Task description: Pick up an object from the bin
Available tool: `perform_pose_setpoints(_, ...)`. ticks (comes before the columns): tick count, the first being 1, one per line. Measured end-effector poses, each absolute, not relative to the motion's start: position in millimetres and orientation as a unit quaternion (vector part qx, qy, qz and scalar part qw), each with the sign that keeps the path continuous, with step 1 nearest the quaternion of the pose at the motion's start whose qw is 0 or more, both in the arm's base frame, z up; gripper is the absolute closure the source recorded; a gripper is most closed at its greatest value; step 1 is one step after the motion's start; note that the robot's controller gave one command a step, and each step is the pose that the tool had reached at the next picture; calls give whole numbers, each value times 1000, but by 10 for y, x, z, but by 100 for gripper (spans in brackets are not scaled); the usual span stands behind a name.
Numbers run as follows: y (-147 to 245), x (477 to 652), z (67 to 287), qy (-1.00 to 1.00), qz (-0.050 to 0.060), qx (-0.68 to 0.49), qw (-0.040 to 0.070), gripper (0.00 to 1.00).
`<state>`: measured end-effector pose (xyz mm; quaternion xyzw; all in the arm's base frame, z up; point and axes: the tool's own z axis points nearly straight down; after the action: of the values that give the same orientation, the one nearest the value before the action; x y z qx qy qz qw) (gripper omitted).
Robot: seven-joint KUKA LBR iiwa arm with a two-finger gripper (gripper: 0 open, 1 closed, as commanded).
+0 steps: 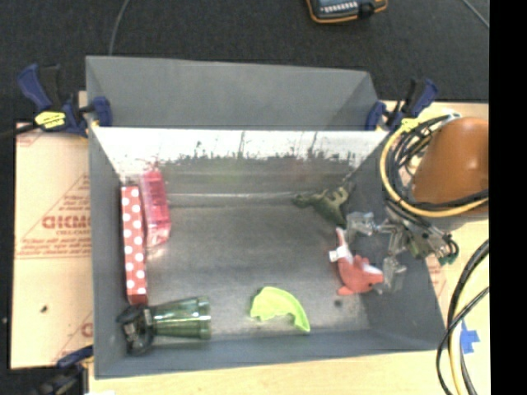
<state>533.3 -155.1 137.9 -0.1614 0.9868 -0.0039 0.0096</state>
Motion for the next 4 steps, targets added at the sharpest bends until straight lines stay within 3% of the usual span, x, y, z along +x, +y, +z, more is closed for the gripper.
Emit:
perform_pose_setpoints(1, -1046, 6172, 1307, 999, -3, -49, 18, 0)
perform_pose_setpoints(2, -1000, 5921, 1022, 990, -5, -142, 11, 0)
perform_pose_setpoints(3, -1229, 6183, 1108, 997, -5, -75, 22, 0)
perform_pose_setpoints(4, -1589, 6378, 848, 998, -1, 57, 16, 0)
